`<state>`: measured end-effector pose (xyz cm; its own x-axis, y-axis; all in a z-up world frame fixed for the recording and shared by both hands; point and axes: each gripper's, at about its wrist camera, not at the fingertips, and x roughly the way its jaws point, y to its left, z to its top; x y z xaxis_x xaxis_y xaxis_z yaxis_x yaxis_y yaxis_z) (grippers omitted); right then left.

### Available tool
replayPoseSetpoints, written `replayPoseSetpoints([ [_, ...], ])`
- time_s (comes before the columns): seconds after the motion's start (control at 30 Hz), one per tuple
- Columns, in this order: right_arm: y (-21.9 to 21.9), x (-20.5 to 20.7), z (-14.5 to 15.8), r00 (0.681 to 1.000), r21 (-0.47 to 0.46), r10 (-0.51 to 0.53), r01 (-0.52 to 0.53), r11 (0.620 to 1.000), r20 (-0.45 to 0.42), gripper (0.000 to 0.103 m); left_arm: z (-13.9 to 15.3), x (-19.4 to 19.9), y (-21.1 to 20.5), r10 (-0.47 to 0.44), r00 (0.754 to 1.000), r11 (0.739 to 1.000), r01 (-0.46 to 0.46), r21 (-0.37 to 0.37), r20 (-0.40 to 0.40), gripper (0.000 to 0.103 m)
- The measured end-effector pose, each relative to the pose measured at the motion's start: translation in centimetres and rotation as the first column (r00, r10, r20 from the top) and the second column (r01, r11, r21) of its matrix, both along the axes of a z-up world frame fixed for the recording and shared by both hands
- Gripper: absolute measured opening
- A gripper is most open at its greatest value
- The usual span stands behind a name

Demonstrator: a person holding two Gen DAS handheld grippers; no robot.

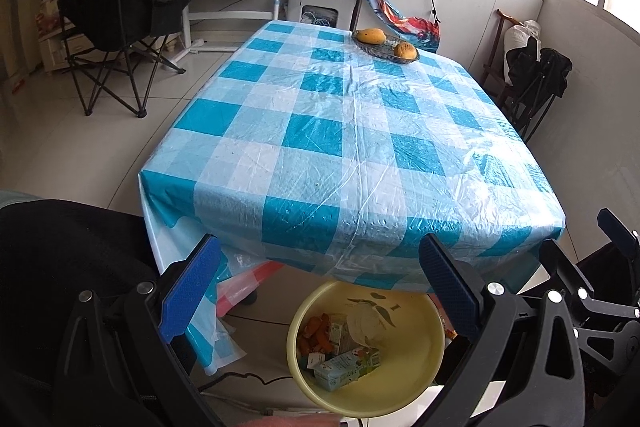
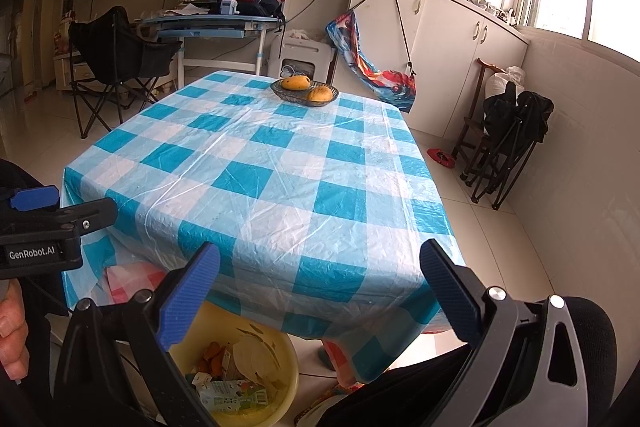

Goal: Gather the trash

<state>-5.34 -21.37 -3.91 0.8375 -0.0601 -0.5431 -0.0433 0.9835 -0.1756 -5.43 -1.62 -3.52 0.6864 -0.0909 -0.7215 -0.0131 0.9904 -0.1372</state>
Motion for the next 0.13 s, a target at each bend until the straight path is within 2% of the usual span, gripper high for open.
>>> replayPoseSetpoints([
  [0.13,0.01,0.02,0.02,1.000,0.000,-0.001,0.001,1.000,0.000,0.096,-0.18,0.09,-0.06,-0.011,1.000,1.000,0.011,-0.011,-0.014,0.096],
])
